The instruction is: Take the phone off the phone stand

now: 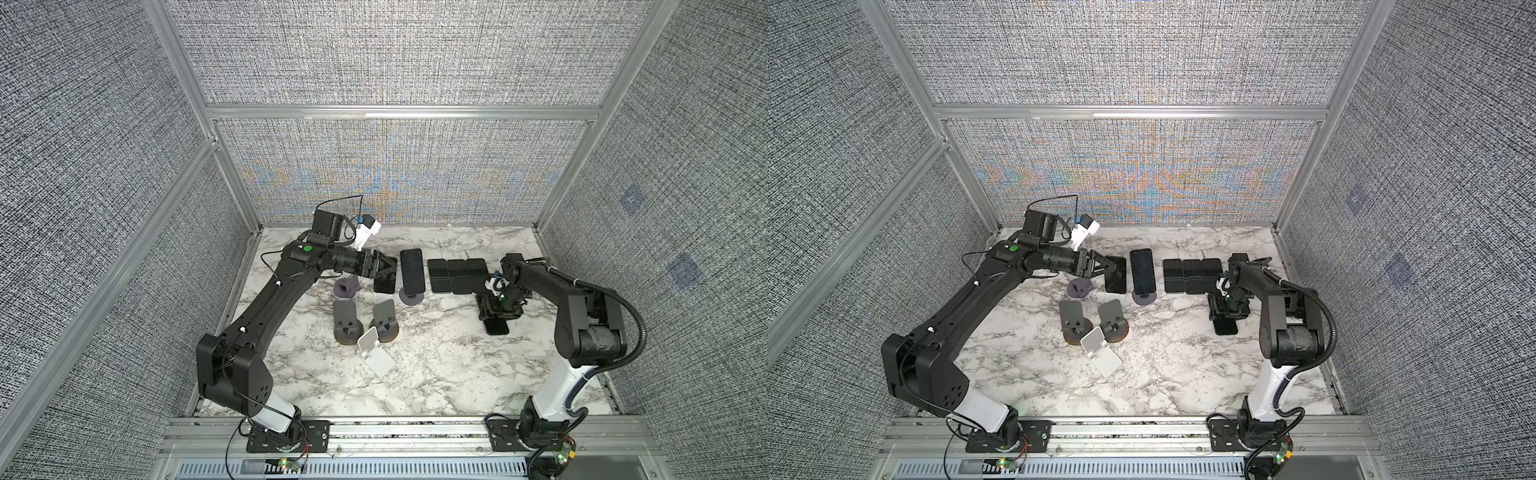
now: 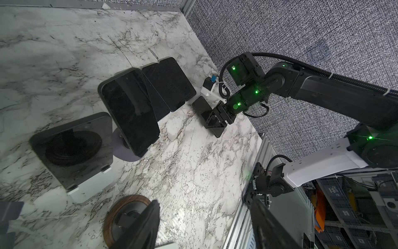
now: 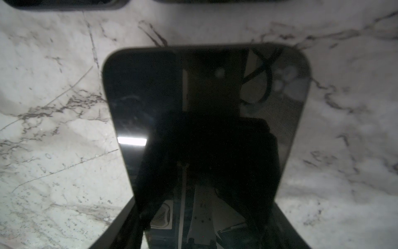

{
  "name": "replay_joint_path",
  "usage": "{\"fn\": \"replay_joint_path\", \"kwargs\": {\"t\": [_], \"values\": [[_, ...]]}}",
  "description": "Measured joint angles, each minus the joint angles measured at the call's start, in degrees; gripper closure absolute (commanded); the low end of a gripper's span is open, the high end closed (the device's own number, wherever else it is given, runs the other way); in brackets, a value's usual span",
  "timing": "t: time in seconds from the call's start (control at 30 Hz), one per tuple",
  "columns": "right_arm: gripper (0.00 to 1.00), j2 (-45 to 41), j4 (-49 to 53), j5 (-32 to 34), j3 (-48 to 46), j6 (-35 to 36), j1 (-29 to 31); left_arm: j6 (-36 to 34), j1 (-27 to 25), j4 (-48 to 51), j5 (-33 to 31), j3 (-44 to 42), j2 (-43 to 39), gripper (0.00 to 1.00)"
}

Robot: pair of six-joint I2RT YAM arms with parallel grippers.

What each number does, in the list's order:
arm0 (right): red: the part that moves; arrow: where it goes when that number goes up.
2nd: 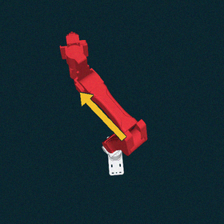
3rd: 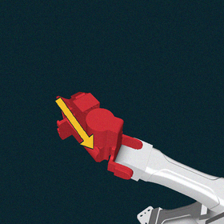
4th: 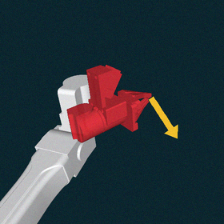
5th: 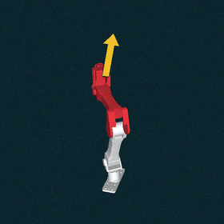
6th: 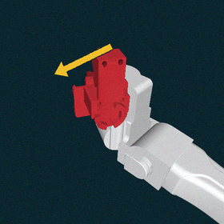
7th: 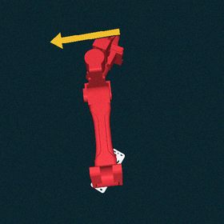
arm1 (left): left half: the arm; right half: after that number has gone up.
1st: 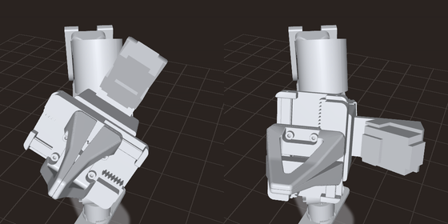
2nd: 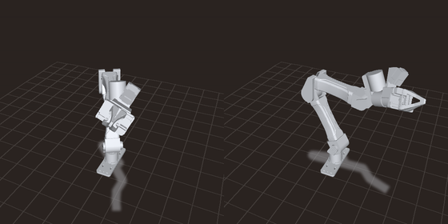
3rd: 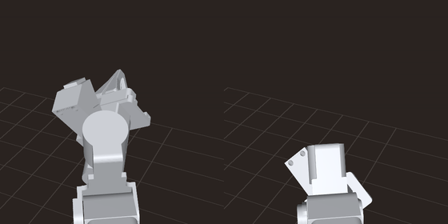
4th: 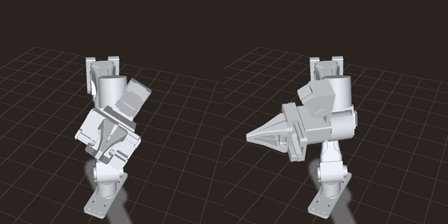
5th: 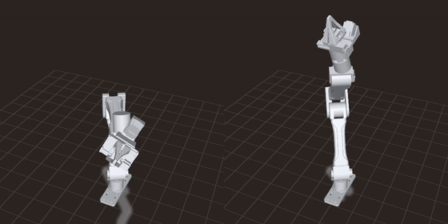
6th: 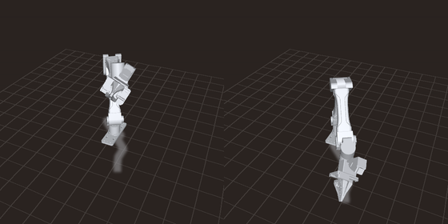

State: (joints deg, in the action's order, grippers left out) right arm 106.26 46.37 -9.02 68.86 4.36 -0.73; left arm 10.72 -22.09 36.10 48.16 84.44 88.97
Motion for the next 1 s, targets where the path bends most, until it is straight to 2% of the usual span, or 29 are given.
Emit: {"fn": "replay_joint_path", "kwargs": {"t": [0.2,1.0], "values": [[0.32,1.3,0.7,0.3,0.9,-0.8,0.0,0.0,0.0,0.0,0.0,0.0,-0.1,0.32],[0.24,4.9,4.7,1.5,4.7,-2.1,0.1,-0.7,0.0,-0.1,1.8,-0.1,-0.2,0.32]]}}
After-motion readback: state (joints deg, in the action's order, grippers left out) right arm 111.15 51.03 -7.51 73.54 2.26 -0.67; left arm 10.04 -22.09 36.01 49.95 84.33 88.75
